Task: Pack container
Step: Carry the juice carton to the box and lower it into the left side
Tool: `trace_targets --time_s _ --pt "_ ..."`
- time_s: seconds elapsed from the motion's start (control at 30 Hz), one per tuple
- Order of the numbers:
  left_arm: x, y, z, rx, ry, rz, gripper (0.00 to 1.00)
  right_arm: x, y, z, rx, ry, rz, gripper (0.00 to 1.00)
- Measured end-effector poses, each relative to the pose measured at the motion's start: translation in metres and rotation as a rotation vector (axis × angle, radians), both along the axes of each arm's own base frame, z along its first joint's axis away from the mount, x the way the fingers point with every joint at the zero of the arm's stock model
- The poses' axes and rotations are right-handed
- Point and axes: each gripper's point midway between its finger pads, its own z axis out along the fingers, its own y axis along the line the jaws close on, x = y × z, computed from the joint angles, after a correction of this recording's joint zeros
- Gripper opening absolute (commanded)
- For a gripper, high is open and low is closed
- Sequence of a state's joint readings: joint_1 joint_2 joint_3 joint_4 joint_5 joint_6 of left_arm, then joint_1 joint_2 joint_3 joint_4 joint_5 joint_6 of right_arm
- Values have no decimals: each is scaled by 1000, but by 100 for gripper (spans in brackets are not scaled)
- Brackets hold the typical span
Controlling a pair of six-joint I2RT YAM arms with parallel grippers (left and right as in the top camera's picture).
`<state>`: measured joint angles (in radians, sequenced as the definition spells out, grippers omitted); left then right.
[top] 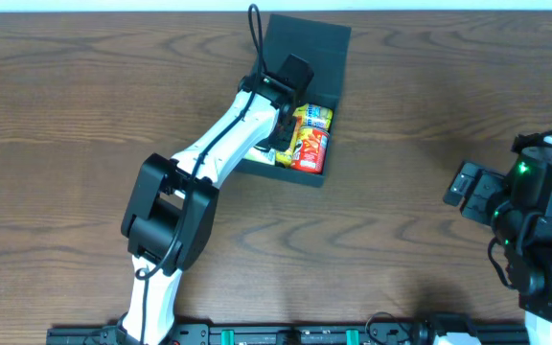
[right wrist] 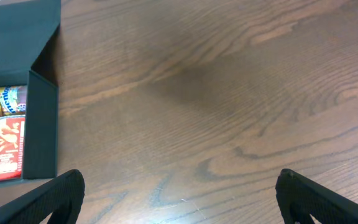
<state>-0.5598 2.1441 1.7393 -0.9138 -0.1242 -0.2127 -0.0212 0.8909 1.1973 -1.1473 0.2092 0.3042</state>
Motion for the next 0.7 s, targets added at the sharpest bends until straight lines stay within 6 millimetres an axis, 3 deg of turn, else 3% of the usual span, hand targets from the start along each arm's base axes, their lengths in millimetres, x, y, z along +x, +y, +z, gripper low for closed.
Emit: trace_targets --time_s 0.07,0.3,0.5,0.7 --pt "1 1 -2 6 -1 6 55 0 0 0 0 0 0 99" --pt "4 8 -5 42 -13 32 74 0 0 0 0 0 0 99" --pt "0 17 -10 73 12 43 68 0 0 0 0 0 0 99" --pt "0 16 4 57 -11 40 79 0 0 0 0 0 0 99"
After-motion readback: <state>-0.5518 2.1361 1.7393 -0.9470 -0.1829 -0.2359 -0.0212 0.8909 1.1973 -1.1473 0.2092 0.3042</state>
